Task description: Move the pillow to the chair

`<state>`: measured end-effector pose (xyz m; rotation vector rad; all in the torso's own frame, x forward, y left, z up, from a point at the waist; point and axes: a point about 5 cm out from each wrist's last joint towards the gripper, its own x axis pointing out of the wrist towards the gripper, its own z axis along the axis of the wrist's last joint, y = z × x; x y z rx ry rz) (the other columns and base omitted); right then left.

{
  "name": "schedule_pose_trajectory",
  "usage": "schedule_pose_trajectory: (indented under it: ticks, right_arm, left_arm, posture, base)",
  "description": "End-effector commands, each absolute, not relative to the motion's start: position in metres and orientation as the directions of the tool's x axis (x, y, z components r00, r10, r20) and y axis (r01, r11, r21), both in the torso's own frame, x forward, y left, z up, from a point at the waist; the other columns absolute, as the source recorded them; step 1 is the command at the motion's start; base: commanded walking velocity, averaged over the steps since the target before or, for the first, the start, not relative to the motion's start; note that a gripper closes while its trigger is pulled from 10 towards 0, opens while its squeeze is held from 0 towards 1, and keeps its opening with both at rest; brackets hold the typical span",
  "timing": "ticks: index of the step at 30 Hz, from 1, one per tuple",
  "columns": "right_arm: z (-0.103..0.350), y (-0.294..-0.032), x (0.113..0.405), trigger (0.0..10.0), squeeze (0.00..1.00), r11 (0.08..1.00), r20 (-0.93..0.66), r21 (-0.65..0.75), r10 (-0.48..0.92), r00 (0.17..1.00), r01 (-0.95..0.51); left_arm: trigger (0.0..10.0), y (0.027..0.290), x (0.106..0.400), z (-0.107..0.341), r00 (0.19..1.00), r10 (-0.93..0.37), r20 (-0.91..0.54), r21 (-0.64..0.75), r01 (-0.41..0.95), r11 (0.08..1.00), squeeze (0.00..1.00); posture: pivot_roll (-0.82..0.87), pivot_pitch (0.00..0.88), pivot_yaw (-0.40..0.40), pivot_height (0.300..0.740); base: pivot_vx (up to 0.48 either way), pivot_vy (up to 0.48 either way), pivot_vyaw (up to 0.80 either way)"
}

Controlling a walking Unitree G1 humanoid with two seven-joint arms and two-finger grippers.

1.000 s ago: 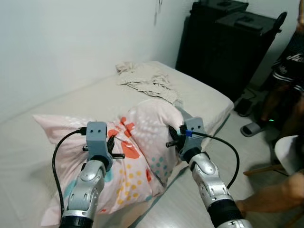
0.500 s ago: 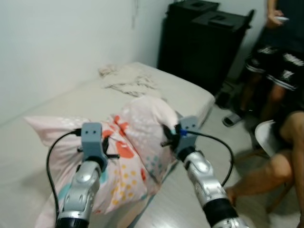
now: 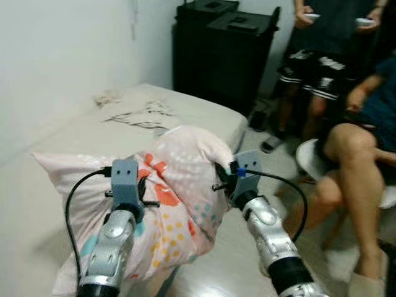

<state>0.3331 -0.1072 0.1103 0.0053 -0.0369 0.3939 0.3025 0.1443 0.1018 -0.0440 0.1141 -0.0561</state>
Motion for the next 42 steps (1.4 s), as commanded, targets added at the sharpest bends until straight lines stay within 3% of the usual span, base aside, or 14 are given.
schedule_pose_trajectory:
  ticks: [1,9,12,15,16,17,23,26,30,35,42]
  right_arm:
    - [0.113,-0.106,0.333,10.0,0.00,0.924,0.054,-0.012,0.383,0.922,-0.383]
    - [0.110,-0.112,0.331,10.0,0.00,0.930,0.048,-0.016,0.369,0.928,-0.368]
    - [0.118,-0.123,0.338,10.0,0.00,0.940,0.063,-0.050,0.341,0.938,-0.339]
    - [0.143,-0.159,0.360,10.0,0.00,0.964,0.105,-0.147,0.237,0.966,-0.220]
    - [0.143,-0.159,0.360,10.0,0.00,0.964,0.105,-0.147,0.237,0.966,-0.220]
    - [0.171,-0.189,0.374,10.0,0.00,0.983,0.169,-0.156,0.123,0.978,-0.097]
    - [0.249,-0.232,0.390,10.0,0.00,0.998,0.359,-0.039,-0.038,0.932,0.056]
    - [0.266,-0.234,0.391,10.0,0.00,0.999,0.399,-0.016,-0.039,0.916,0.049]
    - [0.263,-0.216,0.394,10.0,0.00,0.999,0.391,-0.022,0.047,0.919,-0.042]
    - [0.222,-0.184,0.390,10.0,0.00,0.989,0.310,-0.053,0.151,0.939,-0.141]
    - [0.193,-0.169,0.382,10.0,0.00,0.987,0.260,-0.018,0.157,0.953,-0.158]
  left_arm:
    - [10.0,0.134,0.306,0.110,0.990,-0.120,-0.069,-0.034,0.118,0.992,0.00]
    - [10.0,0.128,0.306,0.111,0.988,-0.140,-0.064,-0.030,0.138,0.990,0.00]
    - [10.0,0.126,0.311,0.121,0.994,-0.110,-0.022,-0.100,0.107,0.989,0.00]
    - [10.0,0.112,0.324,0.140,0.991,-0.127,0.049,-0.039,0.129,0.991,0.00]
    - [10.0,0.112,0.324,0.140,0.991,-0.127,0.049,-0.039,0.129,0.991,0.00]
    - [10.0,0.102,0.333,0.157,0.985,-0.138,0.105,-0.012,0.140,0.990,0.00]
    - [10.0,0.111,0.355,0.218,0.958,-0.007,0.285,-0.130,0.046,0.990,0.00]
    - [10.0,0.119,0.362,0.245,0.939,0.028,0.344,-0.184,0.038,0.982,0.00]
    - [10.0,0.131,0.366,0.267,0.914,0.022,0.405,-0.149,0.043,0.988,0.00]
    - [10.0,0.127,0.363,0.239,0.938,-0.055,0.342,-0.012,0.063,0.998,0.00]
    - [10.0,0.123,0.357,0.209,0.963,-0.064,0.260,0.033,0.058,0.998,0.00]
  posture:
    - [0.05,0.091,0.007,0.740]
    - [0.04,0.093,0.013,0.740]
    - [0.04,0.091,0.014,0.740]
    - [0.04,0.091,0.010,0.740]
    - [0.04,0.091,0.010,0.740]
    - [0.03,0.089,0.013,0.740]
    - [0.03,0.084,0.013,0.740]
    - [0.03,0.079,0.012,0.740]
    - [0.03,0.071,0.013,0.740]
    - [0.04,0.070,0.009,0.740]
    - [0.04,0.073,0.009,0.740]
  base:
    - [0.000,0.000,-0.80]
    - [0.000,0.000,-0.80]
    - [0.000,0.000,-0.80]
    - [0.000,0.000,-0.80]
    - [0.000,0.000,-0.80]
    - [0.000,0.000,-0.80]
    - [0.000,0.000,-0.80]
    - [0.000,0.000,-0.80]
    - [0.000,0.000,-0.80]
    - [0.000,0.000,-0.80]
    - [0.000,0.000,-0.80]
